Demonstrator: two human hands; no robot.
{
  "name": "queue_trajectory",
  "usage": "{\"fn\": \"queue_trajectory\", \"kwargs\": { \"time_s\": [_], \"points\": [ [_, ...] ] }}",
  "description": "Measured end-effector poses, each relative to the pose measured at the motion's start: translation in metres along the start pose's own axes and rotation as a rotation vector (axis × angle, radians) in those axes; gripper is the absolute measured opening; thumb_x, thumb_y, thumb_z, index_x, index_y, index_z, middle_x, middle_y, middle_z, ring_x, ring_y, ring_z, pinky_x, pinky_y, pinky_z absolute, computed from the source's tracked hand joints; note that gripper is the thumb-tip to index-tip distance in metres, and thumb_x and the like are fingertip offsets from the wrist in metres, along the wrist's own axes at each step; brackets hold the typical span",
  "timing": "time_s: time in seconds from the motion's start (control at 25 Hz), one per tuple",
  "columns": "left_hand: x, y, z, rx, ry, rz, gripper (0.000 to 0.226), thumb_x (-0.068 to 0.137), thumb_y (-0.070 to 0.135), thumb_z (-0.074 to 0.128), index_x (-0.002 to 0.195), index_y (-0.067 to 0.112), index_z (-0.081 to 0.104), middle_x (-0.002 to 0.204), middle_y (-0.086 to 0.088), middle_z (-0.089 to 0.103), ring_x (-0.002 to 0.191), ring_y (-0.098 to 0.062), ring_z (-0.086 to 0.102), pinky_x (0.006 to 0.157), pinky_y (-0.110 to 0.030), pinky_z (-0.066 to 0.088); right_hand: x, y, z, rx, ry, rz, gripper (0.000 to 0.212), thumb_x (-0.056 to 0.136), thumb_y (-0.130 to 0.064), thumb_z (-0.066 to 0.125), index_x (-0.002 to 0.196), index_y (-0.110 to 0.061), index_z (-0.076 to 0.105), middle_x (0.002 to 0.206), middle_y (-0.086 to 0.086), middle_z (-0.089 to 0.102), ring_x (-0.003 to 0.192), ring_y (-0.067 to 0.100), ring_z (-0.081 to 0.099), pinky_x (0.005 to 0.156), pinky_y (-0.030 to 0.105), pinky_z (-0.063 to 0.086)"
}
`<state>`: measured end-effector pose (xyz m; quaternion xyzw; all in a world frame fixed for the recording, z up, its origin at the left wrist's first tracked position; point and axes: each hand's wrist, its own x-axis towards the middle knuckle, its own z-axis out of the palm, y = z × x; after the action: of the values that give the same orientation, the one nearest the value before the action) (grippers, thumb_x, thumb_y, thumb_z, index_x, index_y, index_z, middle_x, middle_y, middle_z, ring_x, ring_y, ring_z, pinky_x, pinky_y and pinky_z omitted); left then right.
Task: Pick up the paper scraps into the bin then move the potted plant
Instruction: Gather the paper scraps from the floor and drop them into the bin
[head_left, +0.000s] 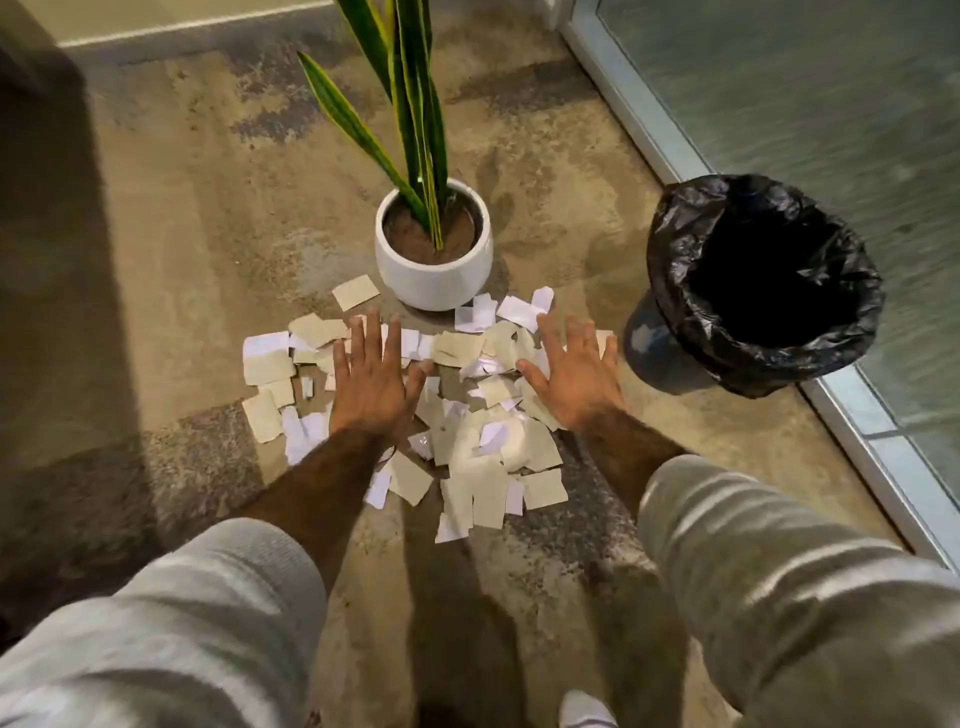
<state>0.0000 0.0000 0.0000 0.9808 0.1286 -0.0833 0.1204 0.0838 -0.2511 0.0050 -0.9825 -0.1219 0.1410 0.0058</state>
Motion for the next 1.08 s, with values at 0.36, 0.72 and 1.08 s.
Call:
{"fn": "queue_trajectory", "kwargs": {
  "time_s": [0.36,0.72,1.08],
  "points": [
    [0.052,-0.023,0.081,0.062,0.006,0.000,0.077,0.097,0.070,-0.002,0.162,0.031,-0.002,0.169,-0.004,-0.018,0.155,-0.025,-0.022,0.125,-0.053,-0.011,0.131,-0.004,0.053,0.498,0.115,0.251,0.057,0.096,-0.016,0.050,0.150,-0.028,0.044,0.156,0.017,0.039,0.143,0.036,0.038,0.118,0.044,0.032],
    [0.033,-0.022,0.069,0.078,-0.033,0.063,0.076,0.100,0.067,0.006,0.163,0.025,0.004,0.170,-0.004,-0.016,0.156,-0.022,-0.019,0.125,-0.049,-0.014,0.073,-0.028,0.073,0.569,-0.117,-0.014,0.035,0.098,-0.033,0.050,0.066,-0.018,0.055,0.069,0.001,0.055,0.073,0.022,0.055,0.066,0.030,0.039],
    [0.023,0.007,0.088,0.085,-0.112,0.167,0.078,0.098,0.067,0.001,0.163,0.024,0.000,0.170,-0.003,-0.016,0.156,-0.022,-0.018,0.126,-0.051,-0.010,0.076,-0.047,0.067,0.383,0.061,-0.009,0.045,0.095,-0.043,0.048,0.129,-0.016,0.059,0.133,0.017,0.057,0.125,0.038,0.052,0.105,0.042,0.043]
  ]
}}
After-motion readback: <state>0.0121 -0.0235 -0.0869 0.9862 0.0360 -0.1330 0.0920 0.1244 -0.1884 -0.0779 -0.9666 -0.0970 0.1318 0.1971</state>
